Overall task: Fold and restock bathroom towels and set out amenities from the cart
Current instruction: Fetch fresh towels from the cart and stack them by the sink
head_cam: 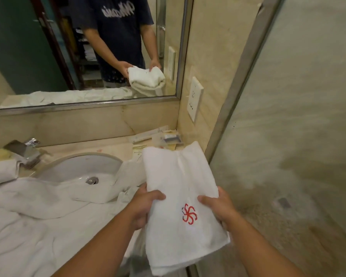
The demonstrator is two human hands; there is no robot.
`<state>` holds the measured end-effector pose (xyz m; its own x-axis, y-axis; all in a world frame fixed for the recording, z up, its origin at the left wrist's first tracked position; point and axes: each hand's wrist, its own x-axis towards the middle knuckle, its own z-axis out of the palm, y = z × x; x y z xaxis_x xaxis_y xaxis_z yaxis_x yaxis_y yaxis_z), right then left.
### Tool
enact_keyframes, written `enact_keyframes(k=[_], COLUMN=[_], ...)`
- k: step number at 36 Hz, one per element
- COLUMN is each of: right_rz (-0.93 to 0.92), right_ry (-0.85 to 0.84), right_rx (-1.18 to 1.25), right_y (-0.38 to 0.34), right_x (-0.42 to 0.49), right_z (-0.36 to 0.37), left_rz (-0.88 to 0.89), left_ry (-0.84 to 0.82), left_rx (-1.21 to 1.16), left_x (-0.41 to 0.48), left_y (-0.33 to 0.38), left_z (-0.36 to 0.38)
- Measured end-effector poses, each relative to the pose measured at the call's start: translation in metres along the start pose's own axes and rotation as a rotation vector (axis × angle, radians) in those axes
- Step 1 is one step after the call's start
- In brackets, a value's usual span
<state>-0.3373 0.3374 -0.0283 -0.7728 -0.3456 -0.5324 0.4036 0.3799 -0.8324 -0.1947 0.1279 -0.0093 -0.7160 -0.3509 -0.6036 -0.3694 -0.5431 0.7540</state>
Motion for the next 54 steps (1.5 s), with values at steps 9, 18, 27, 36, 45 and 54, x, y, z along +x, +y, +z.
enact_keyframes(k=[9, 18, 27, 36, 45, 54], right_rz=[-0.070, -0.031, -0.128, -0.380, -0.512, -0.773], right_ry=[-0.198, -0.419, -0.395, -0.165, 0.125, 0.550], right_rx=[0.309, 0.582, 0.730, 0.762, 0.920, 0.950], right_y=[-0.024, -0.045, -0.048, -0.024, 0.011, 0.076], right_x=[-0.046, -0.103, -0.172, -0.279, -0.400, -0.527], right_z=[-0.008, 0.002, 0.016, 0.038, 0.009, -0.024], left_rz=[0.096, 0.152, 0.176, 0.381, 0.401, 0.508], left_ry=[-0.214, -0.463, -0.616, -0.591, -0.860, -1.068], left_rx=[-0.216, -0.286, -0.210, 0.041, 0.176, 0.382], left_x=[-0.068, -0.121, -0.166, -0.207, -0.265, -0.333], left_y=[0.040, 0.066, 0.089, 0.104, 0.081, 0.018], left_z=[0.014, 0.022, -0.005, -0.037, 0.011, 0.093])
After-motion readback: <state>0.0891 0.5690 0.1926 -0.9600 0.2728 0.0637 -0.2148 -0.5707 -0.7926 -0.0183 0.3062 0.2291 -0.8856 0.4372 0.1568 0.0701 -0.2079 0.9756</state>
